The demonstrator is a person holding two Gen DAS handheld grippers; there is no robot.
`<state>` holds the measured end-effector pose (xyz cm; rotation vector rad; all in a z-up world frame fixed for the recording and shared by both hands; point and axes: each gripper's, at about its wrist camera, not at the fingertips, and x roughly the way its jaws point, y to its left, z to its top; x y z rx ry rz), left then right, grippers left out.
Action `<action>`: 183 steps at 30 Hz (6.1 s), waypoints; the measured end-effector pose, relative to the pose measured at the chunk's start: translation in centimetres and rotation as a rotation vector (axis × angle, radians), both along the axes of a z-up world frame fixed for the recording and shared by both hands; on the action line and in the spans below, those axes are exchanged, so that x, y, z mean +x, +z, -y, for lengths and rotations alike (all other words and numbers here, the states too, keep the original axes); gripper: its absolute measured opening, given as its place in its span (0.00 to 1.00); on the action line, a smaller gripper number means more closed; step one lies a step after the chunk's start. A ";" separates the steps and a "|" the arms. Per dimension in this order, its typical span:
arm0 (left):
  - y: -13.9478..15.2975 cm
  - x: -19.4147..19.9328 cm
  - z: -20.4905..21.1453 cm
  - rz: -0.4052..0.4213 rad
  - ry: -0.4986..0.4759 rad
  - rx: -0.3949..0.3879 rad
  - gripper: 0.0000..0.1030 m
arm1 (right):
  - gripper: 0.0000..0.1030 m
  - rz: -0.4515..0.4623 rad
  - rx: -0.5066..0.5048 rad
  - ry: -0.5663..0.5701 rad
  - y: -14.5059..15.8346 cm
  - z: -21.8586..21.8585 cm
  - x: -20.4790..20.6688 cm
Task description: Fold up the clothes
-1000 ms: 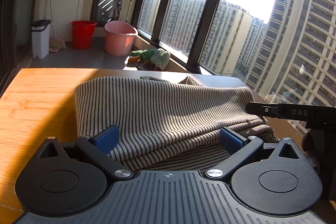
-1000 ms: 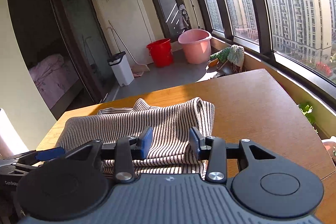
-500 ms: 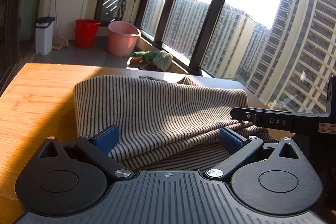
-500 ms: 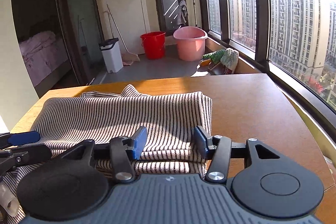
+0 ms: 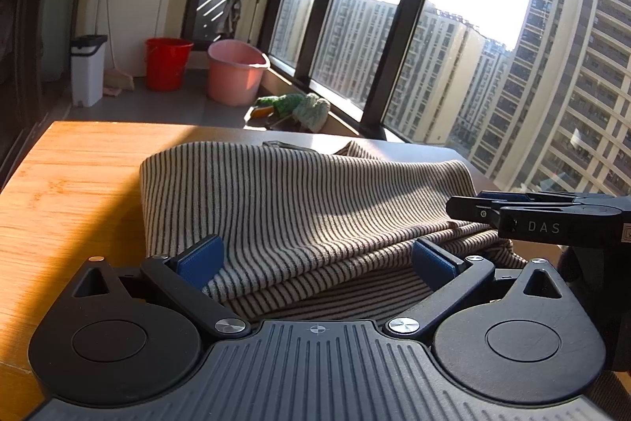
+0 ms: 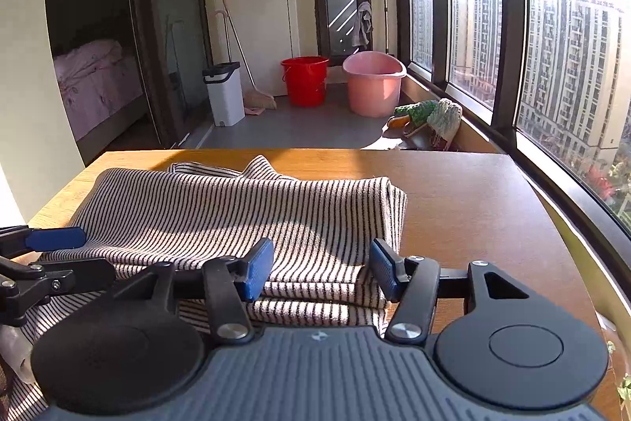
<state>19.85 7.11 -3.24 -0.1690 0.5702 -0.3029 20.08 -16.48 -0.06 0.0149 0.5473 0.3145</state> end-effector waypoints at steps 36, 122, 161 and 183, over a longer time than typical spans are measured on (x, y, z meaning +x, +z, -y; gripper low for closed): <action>4.6 5.2 -7.0 -0.091 0.087 -0.154 1.00 | 0.53 -0.110 0.091 0.002 -0.8 4.8 6.7; 6.0 -8.0 -5.4 -0.046 -0.006 -0.179 0.34 | 0.25 -0.018 0.325 0.156 3.2 6.1 -10.6; 0.7 -0.2 -1.9 -0.150 -0.105 -0.013 0.92 | 1.00 -0.121 0.160 0.122 -2.9 0.1 -9.9; 1.0 -4.6 -1.5 -0.185 -0.108 -0.034 0.67 | 0.88 -0.128 0.041 0.208 -2.8 0.3 -9.7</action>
